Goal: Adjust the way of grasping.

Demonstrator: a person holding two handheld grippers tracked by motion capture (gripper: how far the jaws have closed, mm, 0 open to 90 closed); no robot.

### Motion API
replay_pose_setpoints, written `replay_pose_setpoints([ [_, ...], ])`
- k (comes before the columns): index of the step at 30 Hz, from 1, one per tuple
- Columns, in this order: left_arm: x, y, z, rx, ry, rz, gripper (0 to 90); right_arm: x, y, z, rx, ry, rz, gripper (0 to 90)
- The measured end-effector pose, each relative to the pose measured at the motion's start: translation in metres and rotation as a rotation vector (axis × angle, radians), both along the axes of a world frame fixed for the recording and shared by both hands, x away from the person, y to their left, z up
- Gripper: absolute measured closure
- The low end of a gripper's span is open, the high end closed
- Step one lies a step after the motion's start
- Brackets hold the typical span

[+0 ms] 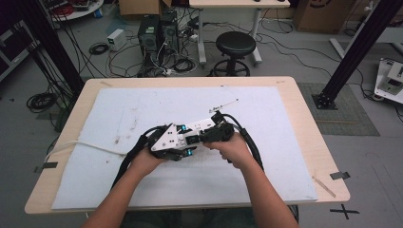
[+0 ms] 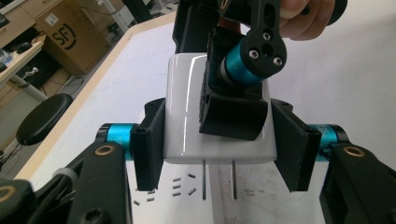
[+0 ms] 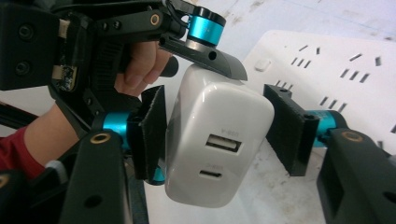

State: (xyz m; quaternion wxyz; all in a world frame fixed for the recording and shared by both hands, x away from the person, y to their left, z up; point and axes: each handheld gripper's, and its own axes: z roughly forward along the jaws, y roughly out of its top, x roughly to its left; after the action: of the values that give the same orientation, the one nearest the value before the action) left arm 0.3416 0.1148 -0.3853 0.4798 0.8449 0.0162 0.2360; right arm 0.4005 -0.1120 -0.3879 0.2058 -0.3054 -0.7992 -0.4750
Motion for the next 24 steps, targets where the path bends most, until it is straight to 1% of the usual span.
replay_pose_setpoints([
  [4, 0.0012, 0.0006, -0.0006, -0.004, 0.004, 0.005, 42.5, 0.0002, -0.0003, -0.0001, 0.003, -0.005, -0.004, 44.9],
  [5, 0.0014, 0.0007, -0.0006, -0.001, 0.003, 0.006, 42.5, 0.0003, -0.0005, -0.0007, 0.011, 0.003, -0.005, 46.9],
  [7, 0.0017, 0.0006, -0.001, 0.004, 0.002, 0.008, 42.5, 0.0003, -0.0007, -0.0007, 0.014, 0.004, -0.002, 49.9],
  [9, 0.0018, 0.0005, -0.0012, 0.005, 0.001, 0.008, 42.5, 0.0002, -0.0005, -0.0008, 0.013, 0.005, -0.004, 50.1],
  [10, 0.0023, 0.0003, -0.0016, 0.013, 0.004, 0.006, 42.5, 0.0007, -0.001, -0.0015, 0.013, 0.014, -0.003, 53.3],
  [11, 0.0023, 0.0, -0.0019, 0.011, 0.002, 0.008, 42.5, 0.0008, -0.0013, -0.0016, 0.013, 0.013, -0.005, 54.2],
  [18, 0.0021, -0.0007, -0.0028, 0.026, 0.002, 0.011, 42.3, 0.001, -0.0009, -0.0022, 0.002, 0.026, -0.01, 55.7],
  [19, 0.0022, -0.0014, -0.0035, 0.03, 0.004, 0.012, 42.0, 0.0007, -0.0007, -0.0017, 0.0, 0.028, -0.008, 57.7],
  [20, 0.0017, -0.0021, -0.0038, 0.027, 0.008, 0.014, 41.8, 0.0005, -0.0006, -0.0015, 0.0, 0.02, -0.009, 58.5],
  [23, 0.0022, -0.002, -0.0038, 0.022, 0.014, 0.018, 41.5, 0.0005, -0.001, -0.001, 0.004, 0.022, -0.007, 59.5],
  [24, 0.0022, -0.002, -0.0038, 0.022, 0.014, 0.018, 39.6, 0.0005, -0.001, -0.001, 0.004, 0.022, -0.007, 59.5],
])
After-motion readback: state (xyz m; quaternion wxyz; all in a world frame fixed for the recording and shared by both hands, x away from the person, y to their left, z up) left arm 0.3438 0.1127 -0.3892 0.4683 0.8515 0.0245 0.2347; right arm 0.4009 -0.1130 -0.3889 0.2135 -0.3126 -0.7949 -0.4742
